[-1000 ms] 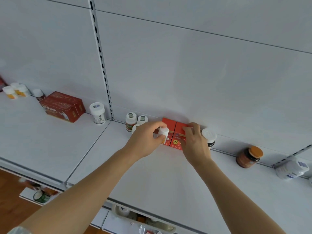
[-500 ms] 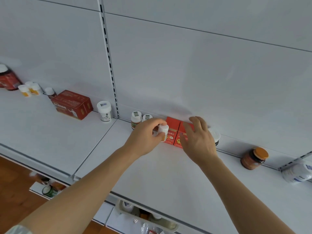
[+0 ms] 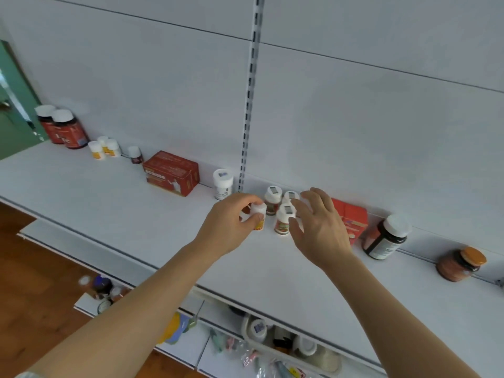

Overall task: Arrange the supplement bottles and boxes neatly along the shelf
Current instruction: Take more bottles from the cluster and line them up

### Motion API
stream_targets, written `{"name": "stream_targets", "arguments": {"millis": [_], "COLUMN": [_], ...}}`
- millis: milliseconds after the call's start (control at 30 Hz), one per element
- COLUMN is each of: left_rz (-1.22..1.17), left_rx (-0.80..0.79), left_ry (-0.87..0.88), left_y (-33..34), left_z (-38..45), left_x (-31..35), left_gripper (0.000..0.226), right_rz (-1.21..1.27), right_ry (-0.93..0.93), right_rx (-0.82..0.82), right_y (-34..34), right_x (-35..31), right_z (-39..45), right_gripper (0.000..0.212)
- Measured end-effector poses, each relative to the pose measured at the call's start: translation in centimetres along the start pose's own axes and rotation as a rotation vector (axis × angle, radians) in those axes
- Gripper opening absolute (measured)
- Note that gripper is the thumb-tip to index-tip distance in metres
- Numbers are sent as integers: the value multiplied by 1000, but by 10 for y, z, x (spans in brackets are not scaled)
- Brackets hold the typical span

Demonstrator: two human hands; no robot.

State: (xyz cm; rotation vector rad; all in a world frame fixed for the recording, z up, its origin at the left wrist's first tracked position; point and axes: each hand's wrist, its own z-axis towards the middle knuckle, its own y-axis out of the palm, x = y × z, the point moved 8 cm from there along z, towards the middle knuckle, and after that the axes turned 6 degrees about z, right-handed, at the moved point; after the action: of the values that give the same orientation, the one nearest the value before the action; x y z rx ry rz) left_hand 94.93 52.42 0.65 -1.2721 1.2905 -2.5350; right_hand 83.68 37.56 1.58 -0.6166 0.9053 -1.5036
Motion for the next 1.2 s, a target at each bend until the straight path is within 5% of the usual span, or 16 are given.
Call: {"name": "stream_targets", "arguments": {"millis": [367,900,1200], "left_rz": [32,262,348], "left_rx": [58,177,58], "left_ry": [-63,-322,-196], "left_y": [-122,-246,-264], "left_z": [-31,19,73], "left_x": [-124,-301,-366], "left_gripper": [27,25,37], "right_rz": [-24,189,123], "right_ry": [75,-86,-57], "right_rx": [-123,-151,-174], "right_y": [76,196,241], "right_x": [-150,-264,-300], "right_z": [43,195,244], "right_gripper": [54,48,49]}}
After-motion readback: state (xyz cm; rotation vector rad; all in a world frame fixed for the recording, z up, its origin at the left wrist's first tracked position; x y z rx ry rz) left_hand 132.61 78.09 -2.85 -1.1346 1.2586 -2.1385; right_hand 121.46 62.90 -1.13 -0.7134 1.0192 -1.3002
